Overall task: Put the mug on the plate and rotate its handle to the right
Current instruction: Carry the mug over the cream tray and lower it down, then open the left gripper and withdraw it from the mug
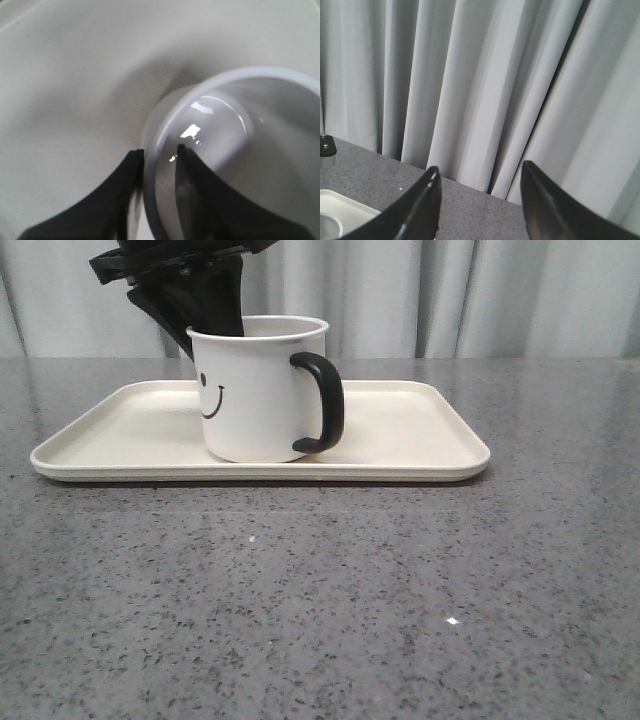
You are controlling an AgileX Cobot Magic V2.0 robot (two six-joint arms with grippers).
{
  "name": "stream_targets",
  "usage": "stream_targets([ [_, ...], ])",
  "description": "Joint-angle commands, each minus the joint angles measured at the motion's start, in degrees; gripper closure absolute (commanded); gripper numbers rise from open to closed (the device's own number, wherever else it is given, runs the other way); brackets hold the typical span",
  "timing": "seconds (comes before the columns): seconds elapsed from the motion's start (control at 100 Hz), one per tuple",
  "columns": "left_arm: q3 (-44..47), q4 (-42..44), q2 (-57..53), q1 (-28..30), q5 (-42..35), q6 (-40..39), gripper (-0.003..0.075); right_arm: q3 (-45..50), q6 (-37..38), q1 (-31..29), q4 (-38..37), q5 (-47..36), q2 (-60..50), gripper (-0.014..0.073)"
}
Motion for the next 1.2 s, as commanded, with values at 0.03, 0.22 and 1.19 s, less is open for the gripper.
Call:
stream_targets([
  [0.03, -1.76, -1.90, -2.63, -0.48, -0.28, -0.67, 0.0444, -1.95, -0.38, -0.26, 0.88, -2.90, 0.19, 0.0213],
  [0.22, -4.89, -2.02, -2.63, -0.48, 2.00, -1.13, 0.0412, -1.95, -0.38, -0.26, 0.88, -2.90, 0.19, 0.0213],
  [1.19, -21.49, -1.17, -18.58, 10.84, 5.12, -2.90, 0.0419, -1.95, -0.38, -0.26, 0.88, -3.40, 0.19, 0.0213],
])
